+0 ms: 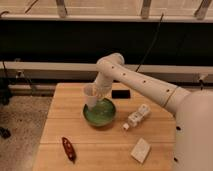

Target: Place the ceramic cup in the ceramic bowl

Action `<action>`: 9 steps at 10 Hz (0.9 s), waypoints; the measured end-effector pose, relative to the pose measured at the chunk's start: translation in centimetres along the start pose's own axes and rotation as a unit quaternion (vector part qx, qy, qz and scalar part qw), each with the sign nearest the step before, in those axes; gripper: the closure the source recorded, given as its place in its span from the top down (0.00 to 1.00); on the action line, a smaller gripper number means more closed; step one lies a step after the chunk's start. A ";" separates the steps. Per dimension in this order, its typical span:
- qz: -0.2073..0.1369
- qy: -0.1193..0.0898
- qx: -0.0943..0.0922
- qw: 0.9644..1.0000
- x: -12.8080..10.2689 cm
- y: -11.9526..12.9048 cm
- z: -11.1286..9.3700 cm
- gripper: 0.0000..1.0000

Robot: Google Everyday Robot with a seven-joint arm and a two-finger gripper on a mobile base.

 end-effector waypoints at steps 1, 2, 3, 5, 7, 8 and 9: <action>0.000 -0.001 0.000 1.000 0.0 0.0 0.1 0.00; 0.002 -0.001 0.001 1.000 0.0 0.2 0.1 0.00; 0.005 -0.001 0.001 1.000 0.1 0.5 0.1 0.00; 0.007 -0.002 0.000 1.000 0.2 0.9 0.2 0.00; 0.007 -0.003 0.000 1.000 0.2 1.1 0.4 0.00; 0.008 -0.004 0.000 1.000 0.2 1.2 0.4 0.00; 0.009 -0.005 0.000 1.000 0.3 1.3 0.5 0.00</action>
